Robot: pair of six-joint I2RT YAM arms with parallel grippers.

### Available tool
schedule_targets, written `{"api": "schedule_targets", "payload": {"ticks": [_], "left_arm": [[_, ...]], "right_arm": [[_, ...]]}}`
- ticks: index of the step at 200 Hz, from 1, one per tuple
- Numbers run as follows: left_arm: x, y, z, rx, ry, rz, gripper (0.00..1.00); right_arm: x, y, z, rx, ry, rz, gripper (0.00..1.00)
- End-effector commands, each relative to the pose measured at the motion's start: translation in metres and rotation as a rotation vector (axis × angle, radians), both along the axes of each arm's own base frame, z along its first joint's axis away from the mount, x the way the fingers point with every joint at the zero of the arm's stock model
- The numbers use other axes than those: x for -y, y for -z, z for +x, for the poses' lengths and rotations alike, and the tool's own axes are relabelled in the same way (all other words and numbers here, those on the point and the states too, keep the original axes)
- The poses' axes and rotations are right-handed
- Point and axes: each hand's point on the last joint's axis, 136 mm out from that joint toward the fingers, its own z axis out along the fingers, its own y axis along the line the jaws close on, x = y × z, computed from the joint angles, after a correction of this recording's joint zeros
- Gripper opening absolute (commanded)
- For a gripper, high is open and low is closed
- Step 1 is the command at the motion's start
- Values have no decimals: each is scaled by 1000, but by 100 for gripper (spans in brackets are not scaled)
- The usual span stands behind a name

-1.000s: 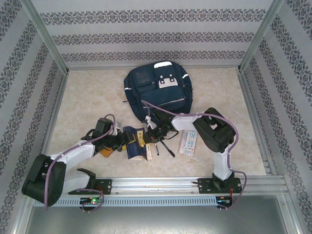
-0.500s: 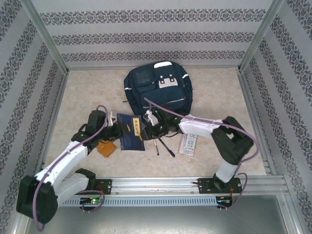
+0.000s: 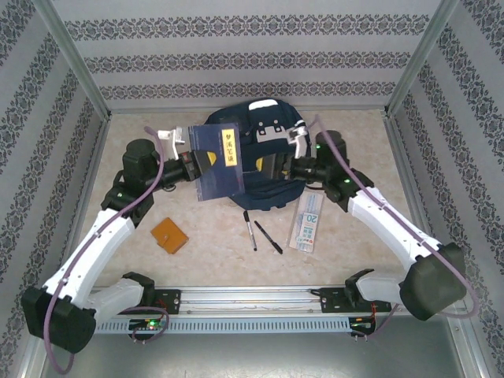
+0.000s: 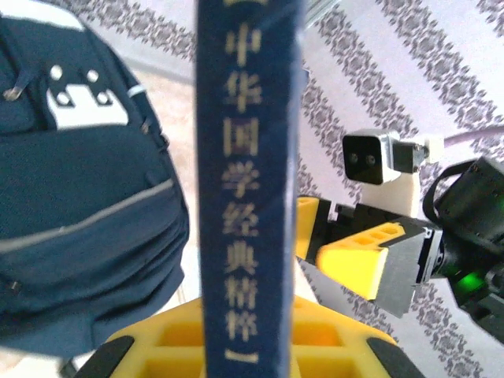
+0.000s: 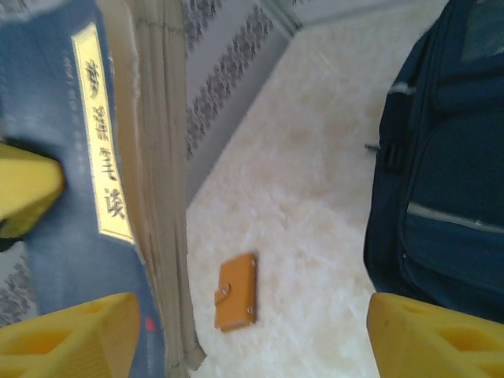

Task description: Pack books, pencil case, and school supplies into a backpack

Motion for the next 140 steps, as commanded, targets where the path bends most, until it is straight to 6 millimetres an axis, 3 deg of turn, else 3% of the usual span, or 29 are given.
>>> {"api": "schedule_targets", "payload": {"ticks": [1,32,55,79,114,140], "left_arm": [[-3,-57,28,129,-68,-144,0],[-3,-81,61,161,-127,-335,0],[12,-80,77,141,-98,-341,0],[28,-82,82,154,-71,-356,0],[36,-81,88,160,-90,-406,0],[44,-77,88,151,-112,-435,0]], "right_arm": [[0,-29,-10,-120,-1,216,84],[9,-36,-2,-213,204,365,95],[-2,-44,-3,-232,266,450,98],[-18,-59,1,-230,273,537,97],[-38,-49,18,-368,298,617,94],[-42,-50,28,-367,349,671,90]]}}
